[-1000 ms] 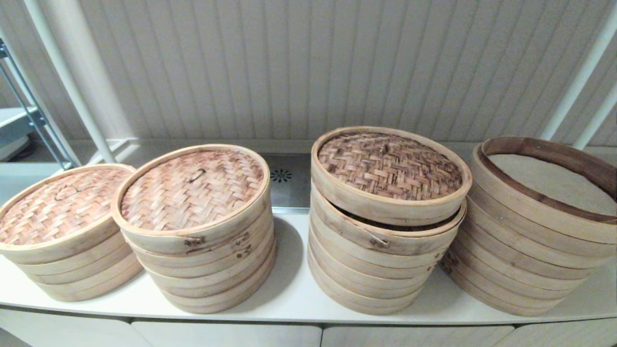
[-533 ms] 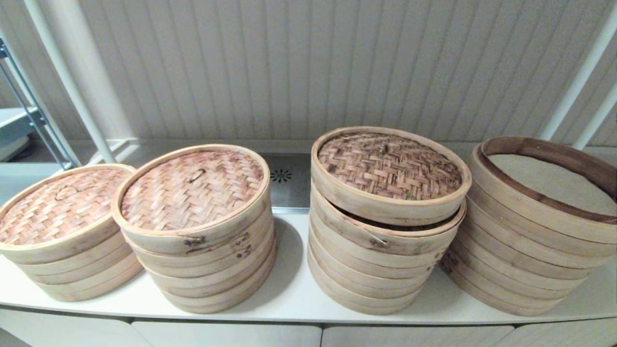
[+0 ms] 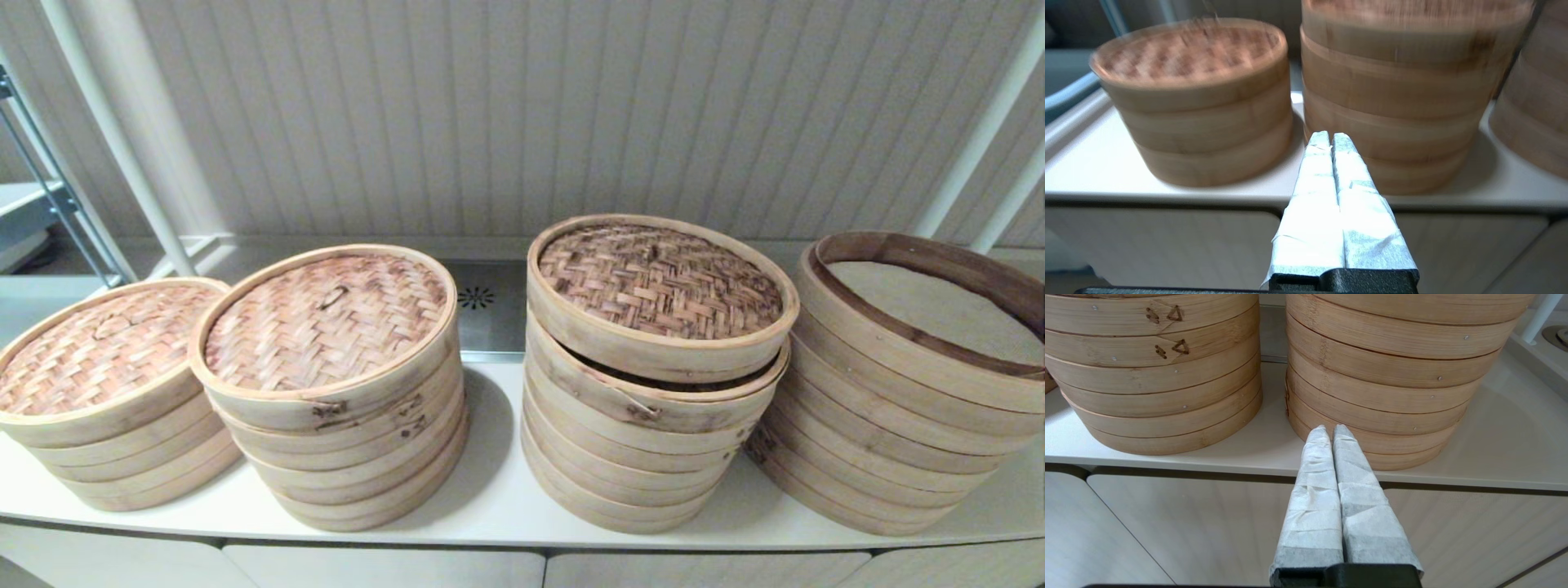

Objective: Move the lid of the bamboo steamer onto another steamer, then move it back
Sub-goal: Pick up the steamer

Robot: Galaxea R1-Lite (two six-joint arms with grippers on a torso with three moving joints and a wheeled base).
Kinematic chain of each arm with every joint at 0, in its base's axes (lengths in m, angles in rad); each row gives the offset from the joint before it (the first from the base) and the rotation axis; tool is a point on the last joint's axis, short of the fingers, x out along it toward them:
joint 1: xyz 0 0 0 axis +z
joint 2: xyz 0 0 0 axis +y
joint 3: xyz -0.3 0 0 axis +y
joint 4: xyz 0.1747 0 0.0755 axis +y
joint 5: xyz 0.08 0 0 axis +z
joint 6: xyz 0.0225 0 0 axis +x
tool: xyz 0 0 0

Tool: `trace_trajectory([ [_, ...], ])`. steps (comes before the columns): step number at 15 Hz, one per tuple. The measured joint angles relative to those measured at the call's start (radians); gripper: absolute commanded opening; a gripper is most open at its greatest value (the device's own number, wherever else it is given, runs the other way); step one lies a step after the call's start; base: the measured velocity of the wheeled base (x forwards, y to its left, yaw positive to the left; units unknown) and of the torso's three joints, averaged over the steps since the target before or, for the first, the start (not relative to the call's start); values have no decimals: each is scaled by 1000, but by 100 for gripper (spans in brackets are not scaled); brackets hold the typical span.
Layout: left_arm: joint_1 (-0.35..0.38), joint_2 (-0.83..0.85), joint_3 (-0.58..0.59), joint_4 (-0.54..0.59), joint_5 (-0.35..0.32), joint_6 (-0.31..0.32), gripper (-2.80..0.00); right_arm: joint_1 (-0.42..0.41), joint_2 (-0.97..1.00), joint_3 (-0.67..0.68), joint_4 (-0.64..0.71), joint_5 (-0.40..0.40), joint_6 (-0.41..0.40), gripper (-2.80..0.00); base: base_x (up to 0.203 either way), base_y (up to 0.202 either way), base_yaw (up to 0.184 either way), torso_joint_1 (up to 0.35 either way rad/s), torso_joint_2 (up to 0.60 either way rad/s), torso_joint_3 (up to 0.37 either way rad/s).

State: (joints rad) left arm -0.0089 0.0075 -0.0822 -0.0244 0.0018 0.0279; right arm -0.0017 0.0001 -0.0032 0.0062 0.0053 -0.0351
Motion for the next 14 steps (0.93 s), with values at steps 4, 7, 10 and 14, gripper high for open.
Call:
trace_trajectory([
  [4,-14,168,-368,226,154,-4,-280,0,0,0,0,2,-2,-280,0,0,0,0,0,0],
  [7,-44,402,-553,298,319,-8,-280,0,-1,0,-1,2,1,-280,0,0,0,0,0,0],
  [10,-52,617,-665,304,431,-22,-280,0,-1,0,-1,2,3,-280,0,0,0,0,0,0],
  [14,193,844,-723,158,340,-9,-280,0,-1,-1,0,2,13,-280,0,0,0,0,0,0],
])
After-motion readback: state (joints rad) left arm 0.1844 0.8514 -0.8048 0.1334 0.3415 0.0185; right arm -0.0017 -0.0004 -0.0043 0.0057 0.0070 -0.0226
